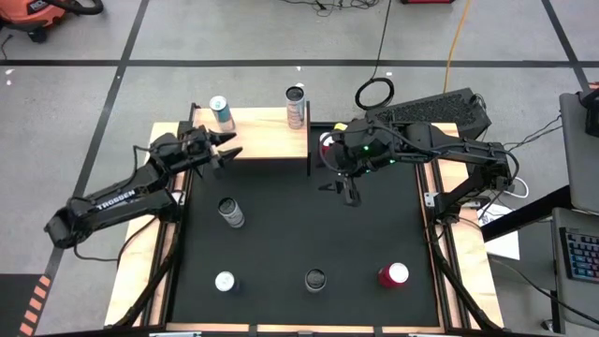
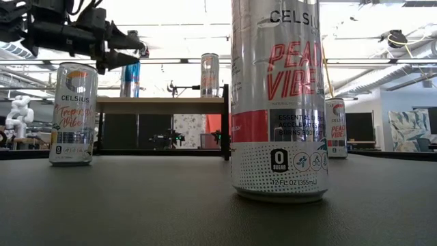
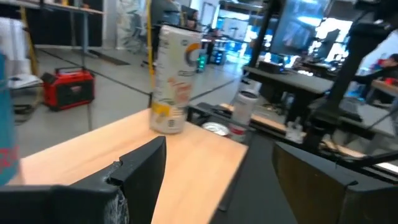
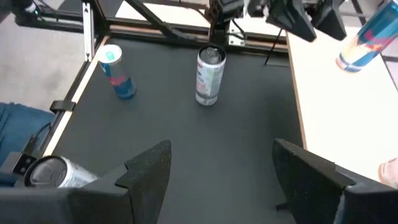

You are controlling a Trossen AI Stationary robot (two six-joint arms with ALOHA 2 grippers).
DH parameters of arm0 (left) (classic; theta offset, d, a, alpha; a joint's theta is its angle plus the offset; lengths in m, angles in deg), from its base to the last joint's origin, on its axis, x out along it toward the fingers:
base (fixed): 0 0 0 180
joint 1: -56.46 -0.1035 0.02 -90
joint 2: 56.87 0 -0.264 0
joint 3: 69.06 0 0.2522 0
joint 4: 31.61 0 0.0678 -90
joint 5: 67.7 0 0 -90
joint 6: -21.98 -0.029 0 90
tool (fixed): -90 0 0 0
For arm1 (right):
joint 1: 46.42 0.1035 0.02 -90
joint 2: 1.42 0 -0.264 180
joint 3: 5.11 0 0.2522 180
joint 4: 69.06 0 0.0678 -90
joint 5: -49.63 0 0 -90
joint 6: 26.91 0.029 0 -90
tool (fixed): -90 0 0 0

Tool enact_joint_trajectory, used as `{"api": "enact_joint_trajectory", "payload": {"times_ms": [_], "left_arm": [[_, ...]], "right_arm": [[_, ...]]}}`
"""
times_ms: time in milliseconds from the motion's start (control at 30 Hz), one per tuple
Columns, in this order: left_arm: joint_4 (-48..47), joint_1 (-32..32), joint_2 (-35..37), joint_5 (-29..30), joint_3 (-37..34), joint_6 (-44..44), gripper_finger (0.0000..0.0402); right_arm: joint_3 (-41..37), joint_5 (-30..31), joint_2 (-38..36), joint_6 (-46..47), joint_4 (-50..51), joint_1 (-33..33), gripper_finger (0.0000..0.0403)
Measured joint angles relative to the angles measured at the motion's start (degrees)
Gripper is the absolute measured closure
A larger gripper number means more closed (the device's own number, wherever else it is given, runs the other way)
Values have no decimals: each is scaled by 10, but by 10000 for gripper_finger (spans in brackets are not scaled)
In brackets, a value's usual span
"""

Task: Place canned beverage on shelf
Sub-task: Put the top blue soda can on the shelf

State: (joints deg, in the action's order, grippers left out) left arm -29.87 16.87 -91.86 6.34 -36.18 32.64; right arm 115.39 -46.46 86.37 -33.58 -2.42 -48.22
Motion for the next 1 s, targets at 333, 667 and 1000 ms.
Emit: {"api": "enact_joint_trajectory", "payload": {"times_ms": [333, 667, 1000], "left_arm": [[0, 0, -41, 135, 0, -26, 110], [0, 0, -47, 211, 0, -55, 110], [0, 0, -47, 279, 0, -55, 110]], "right_arm": [[0, 0, 0, 0, -28, 0, 140], [0, 0, 0, 0, -55, 0, 140], [0, 0, 0, 0, -55, 0, 140]]}}
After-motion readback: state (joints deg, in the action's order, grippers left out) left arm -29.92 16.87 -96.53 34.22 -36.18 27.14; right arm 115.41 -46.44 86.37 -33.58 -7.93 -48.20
